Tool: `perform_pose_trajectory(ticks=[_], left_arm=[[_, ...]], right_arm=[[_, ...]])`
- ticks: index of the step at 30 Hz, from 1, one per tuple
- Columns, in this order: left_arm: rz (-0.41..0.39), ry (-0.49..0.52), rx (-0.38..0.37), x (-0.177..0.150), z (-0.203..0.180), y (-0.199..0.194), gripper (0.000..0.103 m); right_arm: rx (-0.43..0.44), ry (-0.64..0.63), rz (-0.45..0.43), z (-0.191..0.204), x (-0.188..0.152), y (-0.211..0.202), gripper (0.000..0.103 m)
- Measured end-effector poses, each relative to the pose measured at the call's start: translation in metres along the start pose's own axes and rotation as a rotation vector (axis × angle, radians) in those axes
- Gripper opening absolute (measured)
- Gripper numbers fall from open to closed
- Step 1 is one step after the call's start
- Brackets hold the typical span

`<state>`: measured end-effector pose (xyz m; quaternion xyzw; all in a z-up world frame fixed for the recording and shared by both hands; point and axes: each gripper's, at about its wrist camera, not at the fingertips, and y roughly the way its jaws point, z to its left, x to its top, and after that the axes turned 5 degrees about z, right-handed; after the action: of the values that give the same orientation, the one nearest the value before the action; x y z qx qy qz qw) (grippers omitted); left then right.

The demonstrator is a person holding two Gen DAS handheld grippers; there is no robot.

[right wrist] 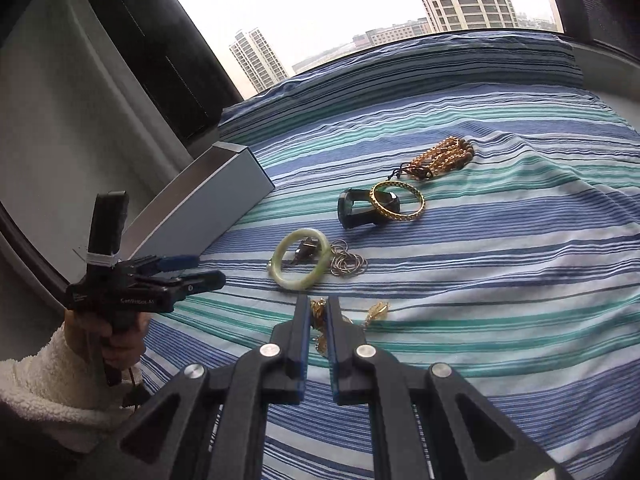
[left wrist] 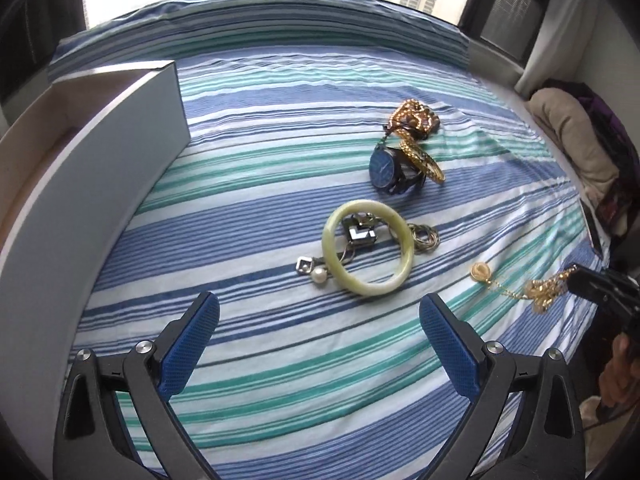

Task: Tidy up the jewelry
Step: 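Grasp the pale jade bangle with the left tool while the right tool holds the gold chain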

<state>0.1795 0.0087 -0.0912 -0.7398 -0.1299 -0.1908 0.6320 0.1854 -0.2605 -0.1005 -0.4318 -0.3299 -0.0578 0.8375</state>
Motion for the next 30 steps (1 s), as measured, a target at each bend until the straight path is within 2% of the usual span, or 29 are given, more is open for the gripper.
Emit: perform_pose_trajectory(ticks=[2,3,4,6,9,12,13,14,16,19,22,26,30], left_arm=[[0.031,0.07,0.007,0.012,-0.012,0.019,0.097],[0.03,0.099,0.028,0.017,-0.017,0.026,0.093],[0.028,0.107,0.05,0.022,-0.017,0.033,0.083],[0.053,0.066,0.062,0.031,-0.008,0.046,0.075],[0.101,-0.036,0.015,0.037,0.012,0.061,0.065],[0.102,-0.014,0.029,0.038,0.011,0.066,0.066],[0.099,0.012,0.034,0.04,0.007,0.067,0.06],[0.098,0.035,0.024,0.041,0.003,0.066,0.053],[0.118,0.067,-0.015,0.044,-0.005,0.066,0.009],[0.144,0.07,0.005,0.045,-0.008,0.069,0.007],[0.151,-0.031,-0.056,0.04,0.006,0.056,0.007],[0.114,-0.14,-0.119,0.027,0.026,0.014,0.007],[0.072,-0.213,-0.124,0.014,0.047,-0.035,0.007]], right_arm=[[0.014,0.024,-0.002,-0.001,-0.007,0.001,0.008],[0.019,0.033,-0.002,-0.002,-0.009,0.001,0.008],[0.022,0.039,-0.003,-0.003,-0.011,0.002,0.008],[0.032,0.052,-0.007,-0.004,-0.014,0.001,0.008],[0.042,0.055,-0.01,-0.001,-0.018,-0.001,0.008],[0.047,0.052,-0.01,-0.001,-0.019,-0.001,0.008],[0.047,0.052,-0.01,-0.001,-0.019,-0.001,0.008],[0.047,0.053,-0.01,-0.001,-0.019,0.0,0.008],[0.045,0.057,-0.013,-0.002,-0.018,0.001,0.008],[0.047,0.066,-0.025,0.0,-0.017,-0.003,0.008],[0.054,0.072,-0.04,0.003,-0.012,-0.01,0.008],[0.07,0.056,-0.062,0.013,0.0,-0.023,0.008],[0.122,0.018,-0.061,0.034,0.022,-0.032,0.008]])
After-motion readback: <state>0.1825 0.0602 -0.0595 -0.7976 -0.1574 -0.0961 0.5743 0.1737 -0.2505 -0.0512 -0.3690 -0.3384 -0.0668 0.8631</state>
